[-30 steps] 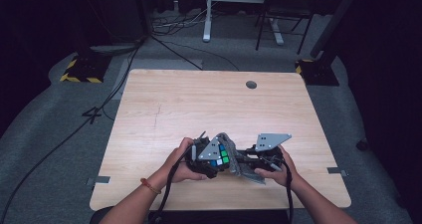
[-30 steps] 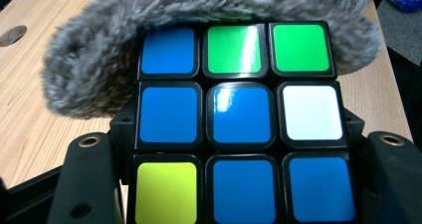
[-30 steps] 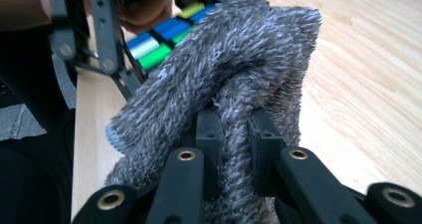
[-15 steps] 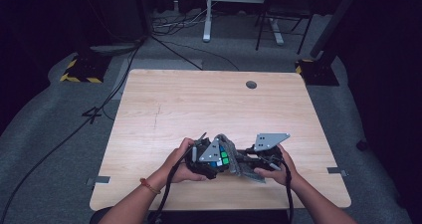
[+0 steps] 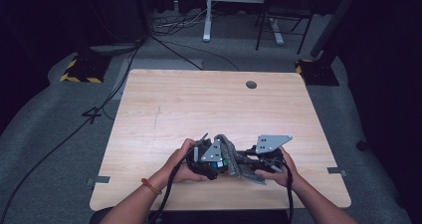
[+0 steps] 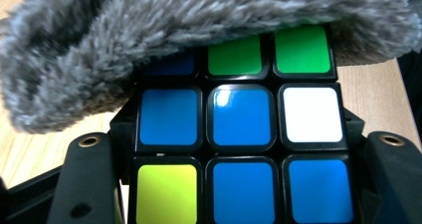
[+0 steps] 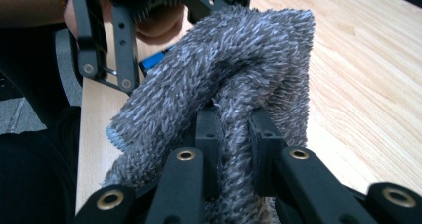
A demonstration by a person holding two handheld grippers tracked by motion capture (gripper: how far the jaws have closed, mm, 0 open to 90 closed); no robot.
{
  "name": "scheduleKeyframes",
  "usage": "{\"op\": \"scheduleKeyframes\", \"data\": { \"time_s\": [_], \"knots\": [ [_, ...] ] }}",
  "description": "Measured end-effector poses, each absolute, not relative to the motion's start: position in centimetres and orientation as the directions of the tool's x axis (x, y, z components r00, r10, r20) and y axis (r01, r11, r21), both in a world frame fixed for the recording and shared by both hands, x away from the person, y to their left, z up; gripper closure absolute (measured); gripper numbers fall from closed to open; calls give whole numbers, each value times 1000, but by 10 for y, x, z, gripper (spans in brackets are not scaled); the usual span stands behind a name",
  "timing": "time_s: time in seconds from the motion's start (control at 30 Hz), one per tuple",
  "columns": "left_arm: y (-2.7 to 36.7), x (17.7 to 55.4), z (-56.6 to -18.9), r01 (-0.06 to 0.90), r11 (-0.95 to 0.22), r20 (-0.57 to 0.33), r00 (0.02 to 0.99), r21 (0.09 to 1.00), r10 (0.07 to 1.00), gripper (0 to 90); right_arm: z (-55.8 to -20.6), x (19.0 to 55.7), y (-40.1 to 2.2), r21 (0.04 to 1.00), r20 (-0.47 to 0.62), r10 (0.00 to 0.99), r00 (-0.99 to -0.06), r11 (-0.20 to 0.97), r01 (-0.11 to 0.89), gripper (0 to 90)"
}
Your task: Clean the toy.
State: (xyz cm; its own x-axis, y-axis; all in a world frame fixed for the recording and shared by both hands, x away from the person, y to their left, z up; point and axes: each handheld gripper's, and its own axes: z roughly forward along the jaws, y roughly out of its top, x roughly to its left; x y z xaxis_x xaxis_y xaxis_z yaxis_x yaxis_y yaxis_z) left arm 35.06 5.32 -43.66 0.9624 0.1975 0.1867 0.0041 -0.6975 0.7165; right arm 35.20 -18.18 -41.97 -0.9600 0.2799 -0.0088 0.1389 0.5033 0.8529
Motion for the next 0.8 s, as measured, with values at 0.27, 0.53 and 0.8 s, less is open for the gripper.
{"op": "scheduleKeyframes", "data": {
  "time_s": [0.27,0.53,0.8],
  "knots": [
    [47,352,-440,6,-714,189,963,700,194,334,-413,350,-178,865,-17,276,-961,487,124,789],
    [51,349,-430,-9,-685,208,956,728,209,336,-428,360,-185,827,-9,340,-940,531,185,789],
    [54,350,-425,-11,-665,205,955,747,214,335,-429,357,-191,824,-8,350,-937,533,192,789]
  ]
}}
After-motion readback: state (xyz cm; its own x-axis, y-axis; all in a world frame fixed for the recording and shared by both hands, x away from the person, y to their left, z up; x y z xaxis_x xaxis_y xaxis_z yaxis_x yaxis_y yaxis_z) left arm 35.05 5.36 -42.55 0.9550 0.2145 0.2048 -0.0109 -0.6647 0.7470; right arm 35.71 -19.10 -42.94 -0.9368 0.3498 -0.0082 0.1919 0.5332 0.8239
